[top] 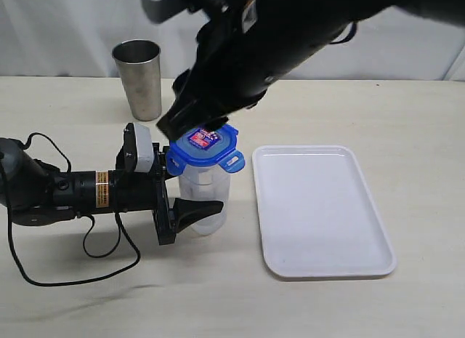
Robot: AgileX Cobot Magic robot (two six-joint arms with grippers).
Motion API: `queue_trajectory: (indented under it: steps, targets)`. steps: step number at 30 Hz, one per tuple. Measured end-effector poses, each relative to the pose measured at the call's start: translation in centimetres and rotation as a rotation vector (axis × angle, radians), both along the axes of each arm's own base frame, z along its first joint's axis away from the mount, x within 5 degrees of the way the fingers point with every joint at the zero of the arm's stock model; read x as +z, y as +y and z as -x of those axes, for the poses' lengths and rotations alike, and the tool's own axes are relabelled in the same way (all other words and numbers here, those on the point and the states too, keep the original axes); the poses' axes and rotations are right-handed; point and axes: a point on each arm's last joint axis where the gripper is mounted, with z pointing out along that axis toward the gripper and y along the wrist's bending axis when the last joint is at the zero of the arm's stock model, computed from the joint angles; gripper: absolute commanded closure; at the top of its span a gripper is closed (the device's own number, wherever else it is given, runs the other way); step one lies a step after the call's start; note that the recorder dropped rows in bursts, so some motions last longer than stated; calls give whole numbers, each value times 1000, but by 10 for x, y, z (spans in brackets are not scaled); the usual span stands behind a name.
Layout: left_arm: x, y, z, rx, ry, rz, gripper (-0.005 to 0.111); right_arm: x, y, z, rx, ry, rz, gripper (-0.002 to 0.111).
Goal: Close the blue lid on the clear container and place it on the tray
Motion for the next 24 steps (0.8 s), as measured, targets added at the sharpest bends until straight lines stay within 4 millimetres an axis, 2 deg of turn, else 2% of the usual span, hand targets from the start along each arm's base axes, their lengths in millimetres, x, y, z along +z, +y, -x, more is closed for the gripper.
queue_trajectory:
  steps: [2, 8, 14, 17, 20, 24]
  targets:
    - [0, 0, 0, 0, 0, 0, 107, -17, 20, 7, 26, -32, 91, 59]
    - [0, 0, 0, 0, 0, 0, 107, -45, 48, 13, 36, -130, 236, 59]
    - [0, 0, 0, 1, 2, 1, 107, -69, 54, 6, 36, -114, 320, 59]
    - [0, 0, 0, 1, 2, 1, 107, -73, 55, 3, 47, -142, 350, 61]
    - [0, 0, 0, 1, 4, 1, 107, -75, 58, 2, 55, -152, 352, 70]
    - [0, 0, 0, 5, 6, 3, 107, -81, 64, -2, 86, -180, 365, 70]
